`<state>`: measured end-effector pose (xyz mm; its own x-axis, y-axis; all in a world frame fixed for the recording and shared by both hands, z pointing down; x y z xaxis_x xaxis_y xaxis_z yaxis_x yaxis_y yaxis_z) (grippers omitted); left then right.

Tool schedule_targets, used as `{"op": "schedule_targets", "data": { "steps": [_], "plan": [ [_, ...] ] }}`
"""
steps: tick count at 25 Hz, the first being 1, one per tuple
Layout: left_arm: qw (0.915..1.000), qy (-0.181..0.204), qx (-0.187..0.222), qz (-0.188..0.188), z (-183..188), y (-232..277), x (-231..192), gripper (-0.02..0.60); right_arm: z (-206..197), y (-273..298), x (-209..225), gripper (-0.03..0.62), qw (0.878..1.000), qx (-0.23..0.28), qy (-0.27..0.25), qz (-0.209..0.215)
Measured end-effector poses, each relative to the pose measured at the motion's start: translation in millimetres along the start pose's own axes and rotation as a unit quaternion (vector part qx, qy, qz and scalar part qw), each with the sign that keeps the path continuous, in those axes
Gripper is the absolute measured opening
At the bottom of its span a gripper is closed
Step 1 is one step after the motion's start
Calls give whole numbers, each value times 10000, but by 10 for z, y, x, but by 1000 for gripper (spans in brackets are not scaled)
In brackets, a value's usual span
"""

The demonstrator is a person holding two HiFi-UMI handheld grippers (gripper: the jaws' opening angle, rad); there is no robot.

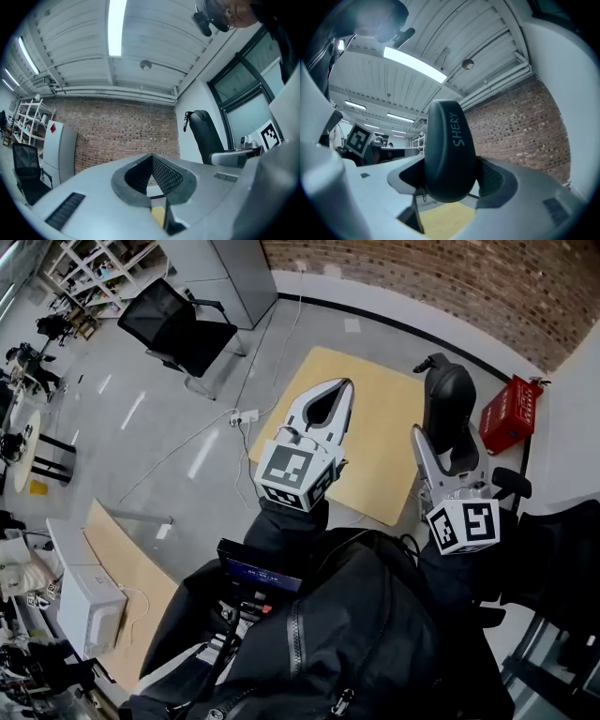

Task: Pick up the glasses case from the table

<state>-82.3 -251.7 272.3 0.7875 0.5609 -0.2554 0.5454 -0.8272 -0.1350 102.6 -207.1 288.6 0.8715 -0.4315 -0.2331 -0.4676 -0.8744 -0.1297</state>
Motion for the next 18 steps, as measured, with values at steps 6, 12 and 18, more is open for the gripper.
{"op": "schedule_targets", "data": {
  "steps": [6,12,18],
  "plan": [
    [10000,52,27,28,-24,-4,2,-2,-2,23,-16,333,9999,102,5,13],
    [10000,34,-22,37,-72,7,-18,-2,-27,32,-11,333,9999,124,55,-39],
    [9999,-40,-137,72,-152,37,-31,-2,-48,39,2,333,9999,86,-77,-50]
  ]
}}
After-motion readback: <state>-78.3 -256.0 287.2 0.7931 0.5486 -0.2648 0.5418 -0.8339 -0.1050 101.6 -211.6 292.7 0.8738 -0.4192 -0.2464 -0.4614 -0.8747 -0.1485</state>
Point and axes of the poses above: the fingertips, and each gripper's own axes: y forward along the fingers, x to its right, z out of its top, the point moved 4 cm from there along -y, backward along the fingers, and after that the axes turned 15 degrees about -y, right-handed, at the moved point
